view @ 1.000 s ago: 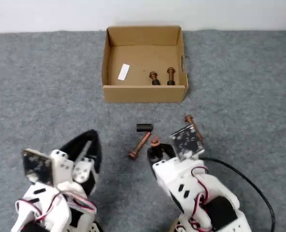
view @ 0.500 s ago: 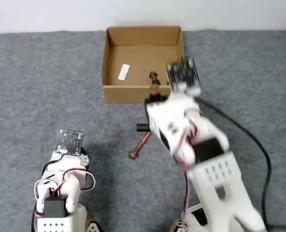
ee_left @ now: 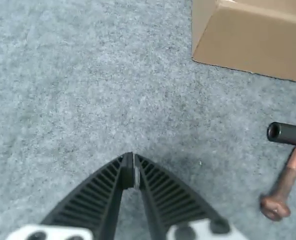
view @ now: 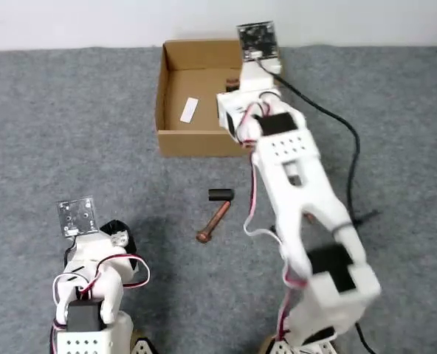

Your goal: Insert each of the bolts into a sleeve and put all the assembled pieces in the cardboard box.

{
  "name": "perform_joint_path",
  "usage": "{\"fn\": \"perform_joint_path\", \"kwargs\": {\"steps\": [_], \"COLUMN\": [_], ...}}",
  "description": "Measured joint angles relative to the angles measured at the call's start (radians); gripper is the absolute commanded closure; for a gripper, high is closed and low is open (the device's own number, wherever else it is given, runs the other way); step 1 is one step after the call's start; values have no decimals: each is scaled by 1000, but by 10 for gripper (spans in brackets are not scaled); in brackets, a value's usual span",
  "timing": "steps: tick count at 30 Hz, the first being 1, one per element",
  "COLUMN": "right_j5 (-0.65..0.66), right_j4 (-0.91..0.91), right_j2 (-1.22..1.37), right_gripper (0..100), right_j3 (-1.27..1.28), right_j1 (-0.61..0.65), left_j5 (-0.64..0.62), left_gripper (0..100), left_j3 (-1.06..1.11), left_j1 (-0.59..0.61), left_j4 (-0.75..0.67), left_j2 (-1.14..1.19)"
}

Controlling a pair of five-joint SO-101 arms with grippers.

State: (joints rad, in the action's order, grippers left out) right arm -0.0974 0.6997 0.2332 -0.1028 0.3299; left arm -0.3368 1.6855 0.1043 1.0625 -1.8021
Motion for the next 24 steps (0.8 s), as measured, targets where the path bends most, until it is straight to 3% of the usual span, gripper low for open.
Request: {"fn": "perform_joint_path", "kwargs": {"steps": [8, 22, 24], "right_j5": [21, 64, 89], "right_j4": [31, 83, 83], "right_j2": [307, 437, 468], "right_gripper": [991, 988, 953], "right_j3": [-238, -364, -365], "right_j1": [-51, -66, -77], "left_j5": [-6, -9, -9], "left_gripper": [994, 994, 994], "left_j3": [0, 0, 0], "left_j1": [0, 0, 0], "left_j4": [0, 0, 0], "left_j2": [0, 0, 0]}}
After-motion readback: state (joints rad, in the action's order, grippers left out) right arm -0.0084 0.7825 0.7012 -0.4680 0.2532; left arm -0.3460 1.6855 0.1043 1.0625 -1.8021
